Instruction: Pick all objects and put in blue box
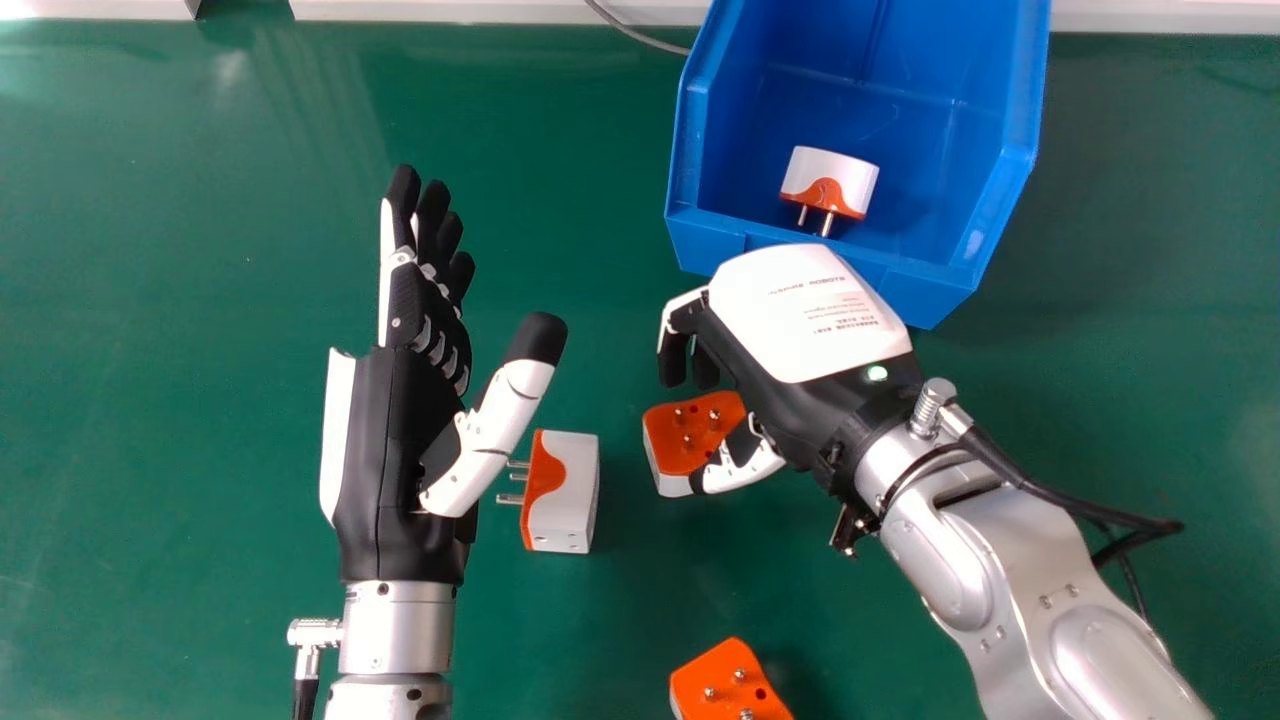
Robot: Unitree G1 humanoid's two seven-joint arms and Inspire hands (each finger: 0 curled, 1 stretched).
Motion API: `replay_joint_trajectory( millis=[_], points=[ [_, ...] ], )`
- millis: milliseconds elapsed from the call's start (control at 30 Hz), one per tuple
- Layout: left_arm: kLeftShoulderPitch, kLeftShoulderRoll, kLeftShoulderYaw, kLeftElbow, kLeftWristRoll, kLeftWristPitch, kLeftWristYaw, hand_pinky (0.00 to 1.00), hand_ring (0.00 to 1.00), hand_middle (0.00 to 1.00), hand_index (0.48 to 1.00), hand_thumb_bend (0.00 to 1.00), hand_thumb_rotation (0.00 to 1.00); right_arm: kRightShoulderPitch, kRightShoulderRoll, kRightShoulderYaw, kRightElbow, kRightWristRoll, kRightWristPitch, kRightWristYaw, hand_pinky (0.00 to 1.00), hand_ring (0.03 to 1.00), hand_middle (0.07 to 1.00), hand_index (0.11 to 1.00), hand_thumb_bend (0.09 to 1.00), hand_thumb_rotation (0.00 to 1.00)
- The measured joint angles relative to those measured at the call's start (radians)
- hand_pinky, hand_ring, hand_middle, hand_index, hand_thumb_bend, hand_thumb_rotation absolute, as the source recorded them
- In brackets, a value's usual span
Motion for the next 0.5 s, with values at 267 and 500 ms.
replay_joint_trajectory(
  millis=[267,500],
  points=[
    [0.0,0.0,0.0,0.0,-0.002,-0.001,0.002,1.0,1.0,1.0,1.0,0.72,0.52,0.0,0.004,0.008,0.0,-0.008,0.027,0.054,0.57,0.644,0.698,0.665,0.725,0.04],
    [0.0,0.0,0.001,-0.002,0.018,0.0,0.022,1.0,1.0,1.0,1.0,0.72,0.52,-0.002,0.007,0.016,0.002,-0.008,0.046,0.117,0.63,0.708,0.752,0.706,0.781,0.05]
  ],
)
